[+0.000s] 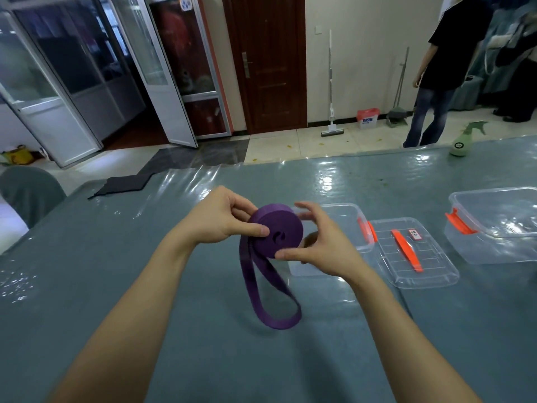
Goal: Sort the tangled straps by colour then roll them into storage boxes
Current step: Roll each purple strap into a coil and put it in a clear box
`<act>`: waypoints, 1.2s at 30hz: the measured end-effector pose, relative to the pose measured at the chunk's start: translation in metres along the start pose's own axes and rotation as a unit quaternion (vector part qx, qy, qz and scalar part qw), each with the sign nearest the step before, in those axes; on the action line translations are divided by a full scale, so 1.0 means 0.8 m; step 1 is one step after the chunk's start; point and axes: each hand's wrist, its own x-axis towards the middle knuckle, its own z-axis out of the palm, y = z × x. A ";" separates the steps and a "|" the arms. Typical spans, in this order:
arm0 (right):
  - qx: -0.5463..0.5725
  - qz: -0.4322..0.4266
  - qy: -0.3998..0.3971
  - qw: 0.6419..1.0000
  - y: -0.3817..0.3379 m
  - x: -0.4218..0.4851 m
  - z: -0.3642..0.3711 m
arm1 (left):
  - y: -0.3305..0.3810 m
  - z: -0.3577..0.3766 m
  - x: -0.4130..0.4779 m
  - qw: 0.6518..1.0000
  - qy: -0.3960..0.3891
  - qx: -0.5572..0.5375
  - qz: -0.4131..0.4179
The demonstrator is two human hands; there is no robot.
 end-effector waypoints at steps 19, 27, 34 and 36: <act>0.013 0.027 -0.142 0.989 -0.022 0.033 0.014 | 0.004 -0.013 -0.003 0.982 -0.071 0.175 0.014; 0.115 0.049 -0.124 0.984 -0.020 0.033 0.004 | -0.027 -0.011 -0.014 1.000 -0.003 0.029 -0.010; 0.186 0.029 -0.110 0.976 -0.018 0.037 0.005 | -0.017 -0.016 -0.007 1.000 0.000 -0.001 -0.004; 0.203 0.027 -0.098 0.974 -0.014 0.039 0.008 | -0.025 -0.007 -0.008 1.000 0.019 -0.023 -0.002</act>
